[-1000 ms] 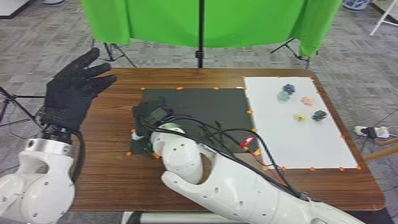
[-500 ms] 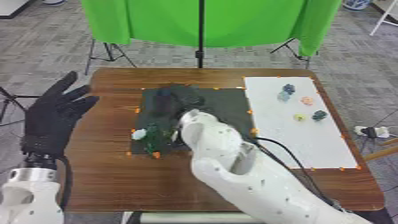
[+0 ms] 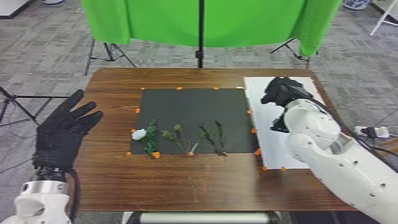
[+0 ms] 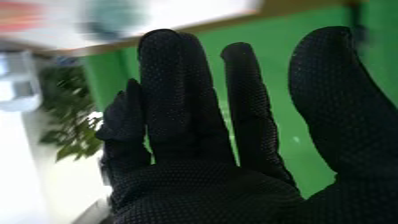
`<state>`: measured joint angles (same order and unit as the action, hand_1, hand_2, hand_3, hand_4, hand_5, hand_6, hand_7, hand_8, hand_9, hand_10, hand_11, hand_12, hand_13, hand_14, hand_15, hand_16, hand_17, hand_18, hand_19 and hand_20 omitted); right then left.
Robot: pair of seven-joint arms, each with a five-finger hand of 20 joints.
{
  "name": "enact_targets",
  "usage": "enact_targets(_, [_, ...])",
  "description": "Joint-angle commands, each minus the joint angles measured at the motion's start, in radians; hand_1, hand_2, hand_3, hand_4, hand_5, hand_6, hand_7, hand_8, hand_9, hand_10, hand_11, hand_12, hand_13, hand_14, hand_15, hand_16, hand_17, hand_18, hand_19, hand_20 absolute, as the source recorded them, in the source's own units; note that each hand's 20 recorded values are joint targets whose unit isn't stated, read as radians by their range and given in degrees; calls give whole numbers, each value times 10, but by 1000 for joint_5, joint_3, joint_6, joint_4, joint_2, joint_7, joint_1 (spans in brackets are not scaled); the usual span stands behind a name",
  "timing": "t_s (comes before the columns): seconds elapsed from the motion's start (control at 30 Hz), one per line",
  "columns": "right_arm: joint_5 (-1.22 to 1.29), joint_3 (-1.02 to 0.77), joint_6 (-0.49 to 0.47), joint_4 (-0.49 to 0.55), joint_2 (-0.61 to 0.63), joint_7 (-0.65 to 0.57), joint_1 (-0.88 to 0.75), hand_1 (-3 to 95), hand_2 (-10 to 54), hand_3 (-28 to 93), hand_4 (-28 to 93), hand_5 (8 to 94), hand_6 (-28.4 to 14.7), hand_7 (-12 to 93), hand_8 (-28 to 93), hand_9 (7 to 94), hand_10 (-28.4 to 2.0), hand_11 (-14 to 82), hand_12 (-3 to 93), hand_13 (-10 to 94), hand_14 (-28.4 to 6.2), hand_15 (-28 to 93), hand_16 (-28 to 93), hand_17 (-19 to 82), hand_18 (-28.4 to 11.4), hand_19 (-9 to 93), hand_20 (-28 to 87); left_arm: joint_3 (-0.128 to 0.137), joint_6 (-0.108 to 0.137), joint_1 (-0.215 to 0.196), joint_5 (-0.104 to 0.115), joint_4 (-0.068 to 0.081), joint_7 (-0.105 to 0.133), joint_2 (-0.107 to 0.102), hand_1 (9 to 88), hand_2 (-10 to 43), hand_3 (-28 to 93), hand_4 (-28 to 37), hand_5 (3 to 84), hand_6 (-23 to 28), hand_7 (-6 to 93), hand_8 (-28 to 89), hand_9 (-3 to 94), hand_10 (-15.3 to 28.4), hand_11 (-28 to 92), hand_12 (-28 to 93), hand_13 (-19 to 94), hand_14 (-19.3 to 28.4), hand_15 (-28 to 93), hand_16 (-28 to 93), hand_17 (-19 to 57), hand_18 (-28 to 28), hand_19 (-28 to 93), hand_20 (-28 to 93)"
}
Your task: Arrange flowers
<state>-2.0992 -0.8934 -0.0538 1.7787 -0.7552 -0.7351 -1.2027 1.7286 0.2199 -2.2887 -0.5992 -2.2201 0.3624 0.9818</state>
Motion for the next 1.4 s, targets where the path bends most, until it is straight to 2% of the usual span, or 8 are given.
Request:
enact_targets(0.03, [-55, -5, -42, -44, 123, -83, -14, 357, -95, 794, -283, 547, 12, 163, -137, 584, -179, 257, 141, 505, -154, 706, 81, 188, -280, 855, 524, -13, 23, -21, 19, 4, 13, -16, 254, 57, 782, -226, 351, 80, 140, -100, 342, 205, 260, 121, 271, 284, 562, -87, -67, 284, 637, -36])
enact_targets(0.13, [-68, -42, -69, -32, 128, -84, -55, 356, -95, 796, -283, 546, 12, 164, -137, 582, -181, 256, 143, 495, -158, 709, 79, 182, -282, 856, 528, -11, 20, -12, 4, 4, -1, -9, 255, 58, 780, -226, 350, 80, 140, -100, 342, 206, 260, 121, 271, 284, 562, -87, -67, 284, 637, -35])
enact_targets(0.63, [-61, -30, -160, -53, 92, -104, -91, 353, -95, 800, -283, 569, 18, 167, -139, 600, -178, 269, 147, 502, -163, 725, 76, 151, -284, 838, 562, -14, 24, -8, 9, 5, 3, -15, 255, 58, 782, -223, 350, 80, 141, -101, 343, 206, 261, 122, 270, 284, 563, -87, -66, 284, 637, -32])
enact_targets(0.8, [-114, 125, 0, -127, 113, -150, -10, 401, -95, 791, -282, 644, 29, 170, -139, 695, -140, 289, 150, 592, -122, 706, 93, 196, -278, 862, 554, -13, 28, -7, 13, 5, 6, -18, 255, 58, 783, -222, 349, 79, 142, -100, 344, 207, 261, 121, 271, 284, 564, -87, -66, 284, 637, -32])
enact_targets(0.9, [-147, 178, 98, -150, 127, -162, 7, 529, -95, 670, -282, 793, 27, 172, -20, 877, -79, 154, 300, 705, -72, 669, 170, 261, -266, 908, 511, -9, 24, -10, 9, 3, 0, -13, 255, 58, 783, -222, 349, 79, 142, -101, 343, 207, 261, 121, 271, 284, 564, -88, -66, 284, 636, -33])
enact_targets(0.97, [-165, 147, 135, -133, 126, -164, -23, 580, -95, 627, -283, 869, 35, 171, 15, 930, -60, 173, 316, 765, -52, 670, 197, 294, -253, 928, 504, -10, 21, -8, 8, 3, 0, -12, 255, 58, 783, -222, 349, 79, 142, -101, 343, 207, 260, 121, 271, 284, 564, -88, -66, 284, 636, -32])
enact_targets(1.2, [-236, 107, 202, 1, 74, -42, -8, 589, -95, 632, -283, 904, 38, 162, 24, 937, -59, 242, 272, 802, -46, 678, 205, 326, -246, 932, 533, 6, 17, -23, 3, -7, 3, -15, 254, 58, 783, -222, 349, 80, 142, -100, 343, 207, 260, 121, 271, 284, 564, -88, -66, 284, 636, -32])
enact_targets(1.4, [-243, 267, 177, -28, -184, 110, 202, 579, -95, 655, -283, 906, 33, 158, 30, 937, -64, 249, 272, 795, -52, 681, 211, 318, -242, 932, 542, 37, 12, -37, -12, -29, -10, -4, 253, 59, 779, -226, 349, 80, 141, -100, 343, 206, 260, 121, 270, 284, 563, -88, -66, 284, 637, -31])
